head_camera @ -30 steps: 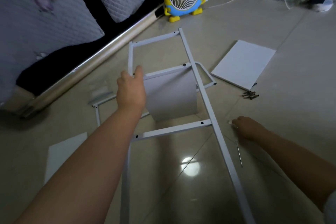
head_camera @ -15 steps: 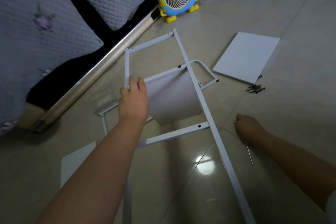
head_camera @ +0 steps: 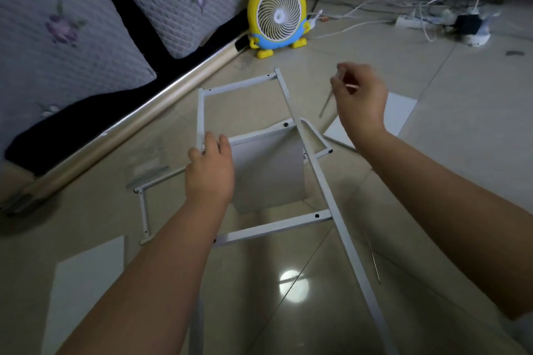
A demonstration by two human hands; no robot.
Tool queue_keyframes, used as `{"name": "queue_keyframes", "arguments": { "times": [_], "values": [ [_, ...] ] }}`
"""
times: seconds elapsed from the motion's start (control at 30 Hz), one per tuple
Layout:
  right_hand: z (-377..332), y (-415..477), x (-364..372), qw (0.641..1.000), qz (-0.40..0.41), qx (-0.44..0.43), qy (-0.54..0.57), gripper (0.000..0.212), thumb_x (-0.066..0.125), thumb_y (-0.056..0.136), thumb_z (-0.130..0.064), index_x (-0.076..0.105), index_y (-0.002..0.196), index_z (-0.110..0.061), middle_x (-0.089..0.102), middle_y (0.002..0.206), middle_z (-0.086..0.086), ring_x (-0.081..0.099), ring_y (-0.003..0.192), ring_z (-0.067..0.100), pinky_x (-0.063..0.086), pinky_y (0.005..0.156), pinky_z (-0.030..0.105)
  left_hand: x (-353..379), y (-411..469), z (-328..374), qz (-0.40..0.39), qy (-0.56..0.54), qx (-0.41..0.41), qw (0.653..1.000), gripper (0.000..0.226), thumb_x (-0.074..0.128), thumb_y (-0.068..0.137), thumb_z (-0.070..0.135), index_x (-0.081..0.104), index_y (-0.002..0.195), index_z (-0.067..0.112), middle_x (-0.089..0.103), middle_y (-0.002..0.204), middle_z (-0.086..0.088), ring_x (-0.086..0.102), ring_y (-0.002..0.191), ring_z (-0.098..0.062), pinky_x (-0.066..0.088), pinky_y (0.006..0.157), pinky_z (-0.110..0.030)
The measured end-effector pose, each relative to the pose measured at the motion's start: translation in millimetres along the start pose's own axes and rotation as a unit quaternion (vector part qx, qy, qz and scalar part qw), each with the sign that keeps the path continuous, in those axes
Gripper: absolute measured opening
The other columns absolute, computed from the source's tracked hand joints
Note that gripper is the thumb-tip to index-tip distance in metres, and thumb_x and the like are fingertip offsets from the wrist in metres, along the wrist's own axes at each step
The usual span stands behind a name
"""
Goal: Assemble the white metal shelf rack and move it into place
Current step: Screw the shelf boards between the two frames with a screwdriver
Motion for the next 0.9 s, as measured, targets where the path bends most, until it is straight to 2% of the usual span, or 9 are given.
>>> {"name": "queue_keyframes", "arguments": {
  "times": [0.1, 0.2, 0.27, 0.33, 0.4, 0.47, 0.53, 0.77, 0.9],
  "values": [
    [-39.4, 0.9, 19.2, 0.989, -0.034, 0.028, 0.139, 0.011, 0.058, 0.085, -0.003, 0.062, 0.089, -0.013, 0.058, 0.071, -0.006, 0.055, 0.063, 0.001, 0.048, 0.068, 0.022, -5.6, 0.0, -11.1, 0.010, -0.146, -0.054, 0.988, 0.049, 0.039, 0.091, -0.002, 0.026, 0.138, 0.004, 0.026, 0.141, -0.019, 0.044, 0.113, -0.035, 0.042, 0.087, -0.037],
    [-68.9, -22.4, 55.7, 0.973, -0.162, 0.025, 0.162, 0.026, 0.056, 0.087, 0.001, 0.053, 0.076, -0.023, 0.057, 0.064, -0.004, 0.057, 0.055, 0.002, 0.048, 0.053, 0.017, -6.3, 1.9, -29.3, 0.037, -0.308, -0.133, 0.941, 0.034, 0.040, 0.091, -0.004, 0.043, 0.124, -0.003, 0.046, 0.125, -0.023, 0.051, 0.108, -0.037, 0.042, 0.085, -0.038],
    [-78.5, -39.7, 75.7, 0.969, -0.220, -0.011, 0.115, 0.023, 0.057, 0.086, 0.001, 0.053, 0.076, -0.020, 0.058, 0.065, -0.002, 0.059, 0.060, 0.011, 0.050, 0.056, 0.020, -2.0, 4.6, -39.0, 0.037, -0.379, -0.158, 0.911, 0.032, 0.041, 0.090, -0.004, 0.050, 0.121, -0.003, 0.053, 0.121, -0.022, 0.052, 0.109, -0.036, 0.042, 0.087, -0.036],
    [-84.1, -51.2, 89.6, 0.964, -0.251, -0.045, 0.072, 0.011, 0.058, 0.087, -0.001, 0.058, 0.085, -0.012, 0.060, 0.069, 0.004, 0.062, 0.067, 0.023, 0.054, 0.065, 0.031, 4.3, 5.8, -46.0, 0.020, -0.442, -0.170, 0.880, 0.036, 0.041, 0.090, -0.003, 0.053, 0.124, 0.000, 0.055, 0.124, -0.020, 0.052, 0.113, -0.033, 0.040, 0.091, -0.033],
    [-88.5, -56.9, 98.7, 0.961, -0.260, -0.081, 0.038, 0.009, 0.059, 0.087, -0.005, 0.062, 0.095, -0.006, 0.062, 0.073, 0.005, 0.065, 0.072, 0.029, 0.056, 0.073, 0.042, 8.7, 4.6, -50.2, 0.012, -0.493, -0.170, 0.853, 0.036, 0.043, 0.091, 0.001, 0.054, 0.126, 0.003, 0.056, 0.127, -0.016, 0.051, 0.116, -0.030, 0.039, 0.095, -0.030],
    [-93.6, -57.3, 104.3, 0.963, -0.251, -0.097, 0.025, 0.010, 0.059, 0.087, -0.007, 0.062, 0.096, -0.007, 0.062, 0.073, 0.002, 0.066, 0.073, 0.029, 0.054, 0.075, 0.046, 10.0, 1.3, -52.3, 0.013, -0.527, -0.160, 0.835, 0.036, 0.044, 0.093, 0.004, 0.054, 0.128, 0.005, 0.055, 0.130, -0.013, 0.050, 0.119, -0.025, 0.037, 0.098, -0.026],
    [-100.8, -55.1, 108.8, 0.966, -0.235, -0.101, 0.030, 0.009, 0.058, 0.087, -0.006, 0.059, 0.093, -0.012, 0.062, 0.073, 0.003, 0.065, 0.071, 0.028, 0.054, 0.075, 0.047, 10.6, -1.6, -53.7, 0.014, -0.541, -0.143, 0.829, 0.038, 0.044, 0.094, 0.005, 0.051, 0.131, 0.006, 0.052, 0.134, -0.011, 0.048, 0.123, -0.023, 0.034, 0.102, -0.025],
    [-120.1, -48.9, 122.6, 0.959, -0.233, -0.161, -0.020, 0.020, 0.053, 0.082, -0.015, 0.060, 0.094, 0.000, 0.062, 0.076, 0.013, 0.063, 0.075, 0.034, 0.052, 0.075, 0.048, 10.5, 1.2, -57.1, 0.014, -0.523, -0.111, 0.845, 0.041, 0.042, 0.092, 0.004, 0.049, 0.132, 0.005, 0.050, 0.136, -0.011, 0.044, 0.127, -0.021, 0.027, 0.099, -0.017],
    [-117.6, -42.0, 127.9, 0.954, -0.253, -0.160, -0.026, 0.016, 0.054, 0.087, -0.005, 0.058, 0.101, 0.001, 0.060, 0.079, 0.012, 0.063, 0.074, 0.031, 0.055, 0.074, 0.044, 10.0, 1.1, -57.3, 0.007, -0.529, -0.107, 0.842, 0.041, 0.042, 0.093, 0.005, 0.048, 0.134, 0.005, 0.049, 0.138, -0.010, 0.043, 0.129, -0.021, 0.029, 0.103, -0.020]
  ]
}}
Point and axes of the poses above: each hand's wrist, its own y-axis towards the middle knuckle, its own x-axis out of the palm, z = x × y, the point moved 6 cm from there along y, towards the middle knuckle
